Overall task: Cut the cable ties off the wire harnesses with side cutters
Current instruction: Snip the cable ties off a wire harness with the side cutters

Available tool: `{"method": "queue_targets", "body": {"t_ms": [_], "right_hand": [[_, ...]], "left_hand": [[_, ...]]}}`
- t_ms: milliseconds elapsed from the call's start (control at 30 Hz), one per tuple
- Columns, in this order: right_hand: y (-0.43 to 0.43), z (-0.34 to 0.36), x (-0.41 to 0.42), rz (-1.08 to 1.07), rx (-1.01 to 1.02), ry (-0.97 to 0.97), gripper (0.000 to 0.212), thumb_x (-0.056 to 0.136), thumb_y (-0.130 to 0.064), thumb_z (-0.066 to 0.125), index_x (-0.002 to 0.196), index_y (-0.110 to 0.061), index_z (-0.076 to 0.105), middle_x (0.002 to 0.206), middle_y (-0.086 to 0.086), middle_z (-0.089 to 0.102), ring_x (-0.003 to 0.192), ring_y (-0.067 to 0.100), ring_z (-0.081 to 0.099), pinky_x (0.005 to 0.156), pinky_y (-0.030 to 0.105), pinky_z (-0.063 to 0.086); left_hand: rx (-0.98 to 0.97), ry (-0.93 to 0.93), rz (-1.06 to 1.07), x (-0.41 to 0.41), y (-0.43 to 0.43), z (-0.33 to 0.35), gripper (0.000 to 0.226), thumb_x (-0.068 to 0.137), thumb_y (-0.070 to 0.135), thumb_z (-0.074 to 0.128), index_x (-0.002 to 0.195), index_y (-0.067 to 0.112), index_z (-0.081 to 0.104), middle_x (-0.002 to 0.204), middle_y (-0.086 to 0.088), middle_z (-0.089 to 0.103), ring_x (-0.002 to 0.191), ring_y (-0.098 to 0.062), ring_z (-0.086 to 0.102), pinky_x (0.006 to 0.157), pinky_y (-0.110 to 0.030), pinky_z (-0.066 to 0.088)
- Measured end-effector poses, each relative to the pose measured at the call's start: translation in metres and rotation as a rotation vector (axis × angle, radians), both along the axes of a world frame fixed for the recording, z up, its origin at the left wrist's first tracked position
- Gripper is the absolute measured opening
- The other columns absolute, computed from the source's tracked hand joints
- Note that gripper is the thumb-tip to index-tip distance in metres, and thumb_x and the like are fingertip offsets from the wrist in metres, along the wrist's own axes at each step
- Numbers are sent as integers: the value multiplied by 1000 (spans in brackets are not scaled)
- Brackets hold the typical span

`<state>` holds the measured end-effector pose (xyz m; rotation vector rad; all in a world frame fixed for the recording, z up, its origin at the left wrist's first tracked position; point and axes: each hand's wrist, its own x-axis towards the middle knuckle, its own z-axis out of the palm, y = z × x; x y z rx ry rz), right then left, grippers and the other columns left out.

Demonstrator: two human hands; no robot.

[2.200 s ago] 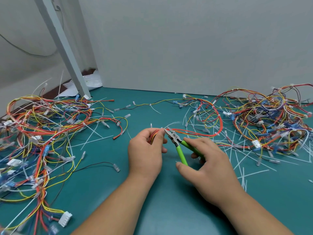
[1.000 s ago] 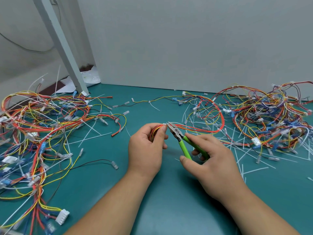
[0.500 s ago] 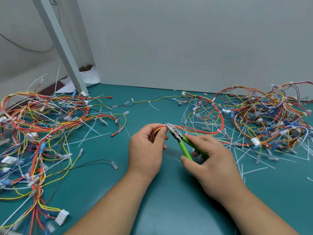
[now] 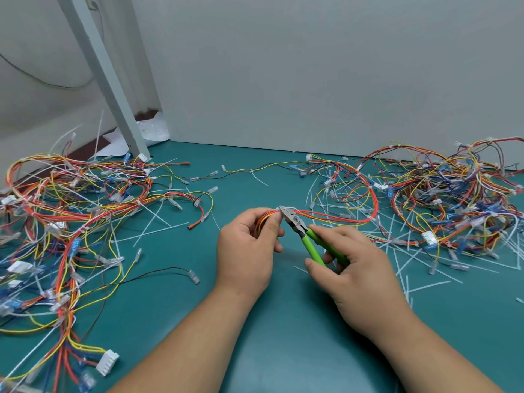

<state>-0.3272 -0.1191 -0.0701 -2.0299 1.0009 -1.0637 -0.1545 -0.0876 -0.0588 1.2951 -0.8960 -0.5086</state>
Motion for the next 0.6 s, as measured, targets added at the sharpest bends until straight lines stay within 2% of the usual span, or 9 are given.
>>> {"method": "queue_targets", "body": {"t_ms": [167, 400, 600], "right_hand": [[1, 2, 0, -2, 10, -17, 54, 78, -14, 86, 120, -42, 70, 108, -19, 62, 85, 13, 63, 71, 16, 47], [2, 6, 1, -8, 22, -24, 51, 77, -13, 87, 119, -39, 72, 104, -19, 62, 81, 13, 62, 71, 11, 43], [4, 10, 3, -12, 42, -34, 50, 78, -14, 86, 115, -43, 70, 103, -20, 62, 79, 11, 62, 72, 10, 43]], "left_hand": [[-5, 1, -4, 0, 0, 0, 20, 96, 15, 67, 81, 28, 72, 65, 3, 69, 49, -11, 57, 55, -19, 50], [-7, -5, -7, 1, 0, 0, 28, 95, 17, 68, 79, 39, 73, 66, 2, 69, 49, -12, 58, 55, -19, 50], [0, -2, 0, 1, -1, -2, 22, 96, 15, 68, 80, 30, 72, 65, 2, 69, 48, -12, 57, 55, -19, 49]]}}
